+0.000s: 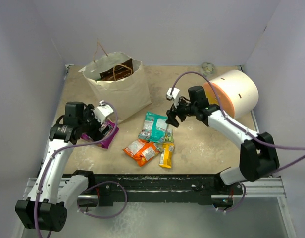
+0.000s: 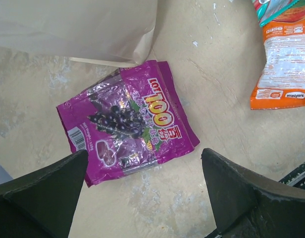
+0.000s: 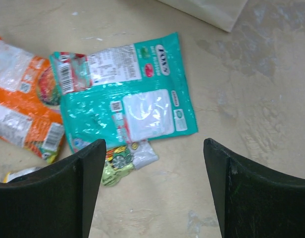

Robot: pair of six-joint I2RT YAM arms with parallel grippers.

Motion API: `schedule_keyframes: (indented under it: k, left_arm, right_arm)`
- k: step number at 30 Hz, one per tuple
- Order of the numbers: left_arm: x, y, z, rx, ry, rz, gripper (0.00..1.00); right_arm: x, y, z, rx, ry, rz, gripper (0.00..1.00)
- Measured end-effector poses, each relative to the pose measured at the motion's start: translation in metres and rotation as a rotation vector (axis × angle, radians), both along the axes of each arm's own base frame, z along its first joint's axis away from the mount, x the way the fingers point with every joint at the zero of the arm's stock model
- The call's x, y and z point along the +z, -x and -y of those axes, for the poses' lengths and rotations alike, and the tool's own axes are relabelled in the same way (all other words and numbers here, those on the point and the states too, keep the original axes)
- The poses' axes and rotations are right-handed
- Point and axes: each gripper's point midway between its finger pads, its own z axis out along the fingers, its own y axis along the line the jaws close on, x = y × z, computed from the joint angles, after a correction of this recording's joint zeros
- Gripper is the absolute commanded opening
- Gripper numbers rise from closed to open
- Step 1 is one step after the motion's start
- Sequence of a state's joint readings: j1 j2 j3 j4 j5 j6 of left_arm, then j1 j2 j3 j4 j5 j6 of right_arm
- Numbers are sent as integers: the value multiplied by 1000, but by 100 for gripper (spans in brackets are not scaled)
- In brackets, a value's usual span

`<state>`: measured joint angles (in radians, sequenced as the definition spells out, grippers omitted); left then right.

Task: Place the snacks into the paper bag
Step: Pick up the snack from the center of the board.

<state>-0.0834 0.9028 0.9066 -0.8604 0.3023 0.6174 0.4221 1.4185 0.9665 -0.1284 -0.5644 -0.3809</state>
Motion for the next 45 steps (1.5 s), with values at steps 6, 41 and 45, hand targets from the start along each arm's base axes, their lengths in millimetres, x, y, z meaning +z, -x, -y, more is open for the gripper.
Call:
schedule_keyframes:
  k: [6, 41, 45]
  left_arm:
    - [-9, -4, 2, -5, 9, 27, 99]
    - [-10, -3, 12, -52, 50, 68, 99]
    - [-17, -3, 6, -44, 17, 61, 99]
  right_arm:
    - [-24, -41, -3, -88, 72, -58, 79]
    - [-117, -42, -17, -83, 223, -336, 58]
    - [-118, -42, -16, -78, 227, -334, 47]
